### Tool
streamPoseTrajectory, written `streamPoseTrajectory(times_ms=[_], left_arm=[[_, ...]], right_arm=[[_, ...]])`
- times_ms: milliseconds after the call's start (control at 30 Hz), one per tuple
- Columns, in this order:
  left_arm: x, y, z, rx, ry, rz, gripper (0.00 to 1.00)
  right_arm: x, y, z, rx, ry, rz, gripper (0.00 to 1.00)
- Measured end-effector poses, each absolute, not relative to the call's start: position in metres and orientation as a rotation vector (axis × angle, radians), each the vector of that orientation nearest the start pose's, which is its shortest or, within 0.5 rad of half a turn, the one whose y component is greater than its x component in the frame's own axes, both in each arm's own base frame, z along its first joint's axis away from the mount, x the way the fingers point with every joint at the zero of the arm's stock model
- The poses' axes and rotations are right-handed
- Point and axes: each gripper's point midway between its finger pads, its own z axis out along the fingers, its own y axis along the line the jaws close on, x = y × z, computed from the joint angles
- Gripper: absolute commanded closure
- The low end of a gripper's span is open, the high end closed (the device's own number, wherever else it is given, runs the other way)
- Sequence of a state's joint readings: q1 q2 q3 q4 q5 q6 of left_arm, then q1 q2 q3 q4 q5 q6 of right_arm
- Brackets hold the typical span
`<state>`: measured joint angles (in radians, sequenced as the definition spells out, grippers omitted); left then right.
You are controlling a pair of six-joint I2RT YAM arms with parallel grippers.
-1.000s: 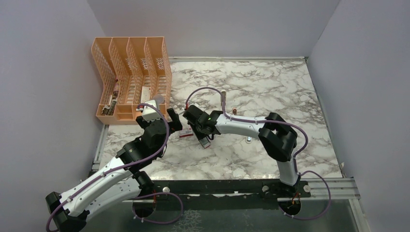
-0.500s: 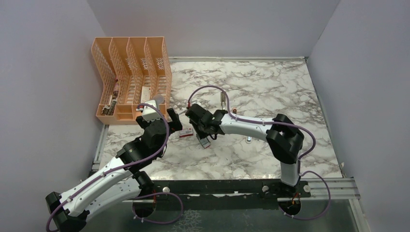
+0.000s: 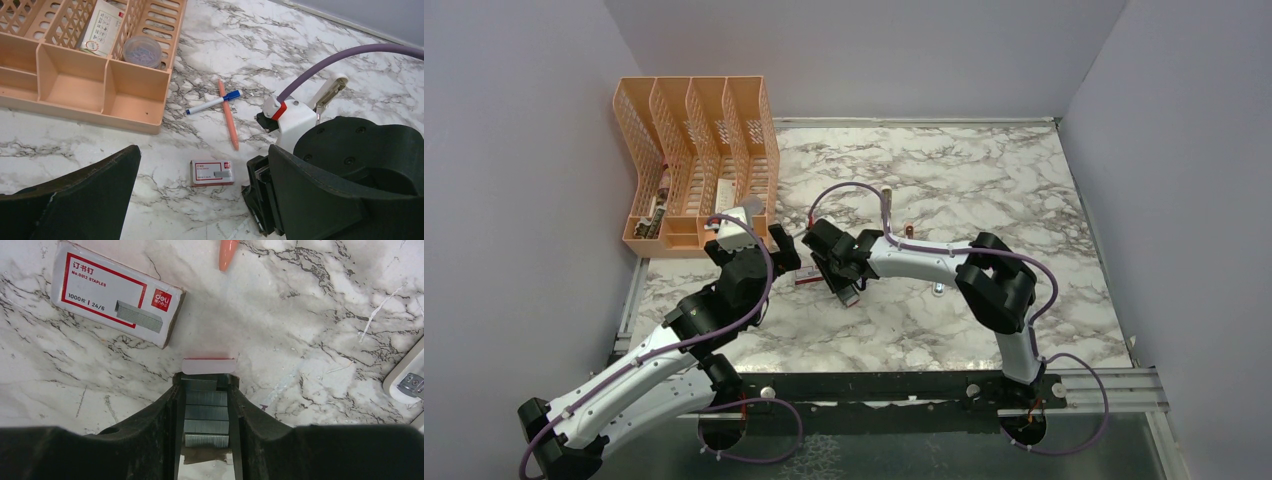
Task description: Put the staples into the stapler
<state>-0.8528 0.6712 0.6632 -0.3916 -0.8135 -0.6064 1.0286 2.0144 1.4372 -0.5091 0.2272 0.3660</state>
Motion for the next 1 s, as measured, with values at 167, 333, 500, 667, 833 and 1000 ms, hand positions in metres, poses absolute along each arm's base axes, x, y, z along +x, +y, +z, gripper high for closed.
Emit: streamPoseTrajectory(times_ms=[167, 333, 500, 667, 833, 1000], left_arm=[[0.2421, -0.1077, 0.2219, -0.287, 1.824, -0.213, 0.01], [0.2421, -0.1076, 0.2219, -0.287, 1.823, -0.213, 0.01], [0.2421, -0.1075, 0.2216, -0.287, 1.824, -0.212, 0.01], [0.2420, -0.1073, 0.2204, -0.286, 1.826, -0.210, 0.01], [0.2420, -0.1073, 0.2206, -0.287, 1.825, -0.210, 0.01], [0.2415, -0.1065, 0.2220, -0.291, 1.820, -0.214, 0.01]], right_arm=[[0.2550, 0.3749, 0.0307, -0.783, 2.503, 0.187, 0.57], [0.2553, 0.3754, 0.0313, -0.782, 2.501, 0.189, 0.57], [0.2578, 0.3794, 0.0341, -0.779, 2.493, 0.197, 0.56], [0.2590, 0.3814, 0.0362, -0.776, 2.488, 0.204, 0.56], [0.2598, 0.3828, 0.0355, -0.776, 2.487, 0.204, 0.61], [0.2598, 0.3834, 0.0305, -0.780, 2.493, 0.198, 0.62]])
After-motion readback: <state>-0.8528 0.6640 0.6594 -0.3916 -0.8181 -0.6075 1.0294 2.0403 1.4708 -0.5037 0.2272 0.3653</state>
